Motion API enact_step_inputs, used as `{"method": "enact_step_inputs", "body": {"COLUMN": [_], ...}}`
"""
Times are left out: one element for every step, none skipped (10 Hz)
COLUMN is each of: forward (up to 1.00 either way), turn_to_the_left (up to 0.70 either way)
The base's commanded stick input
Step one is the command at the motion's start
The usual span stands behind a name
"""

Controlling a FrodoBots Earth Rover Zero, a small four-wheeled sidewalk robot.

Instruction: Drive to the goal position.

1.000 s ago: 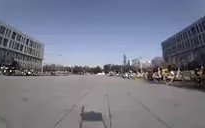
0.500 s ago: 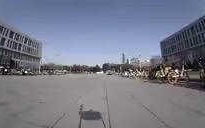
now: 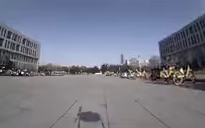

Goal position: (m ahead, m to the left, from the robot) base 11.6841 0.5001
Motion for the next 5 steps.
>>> {"method": "enact_step_inputs", "body": {"forward": [1.00,1.00,1.00,1.00,1.00], "turn_to_the_left": [0.02,0.02,0.02,0.02,0.02]}}
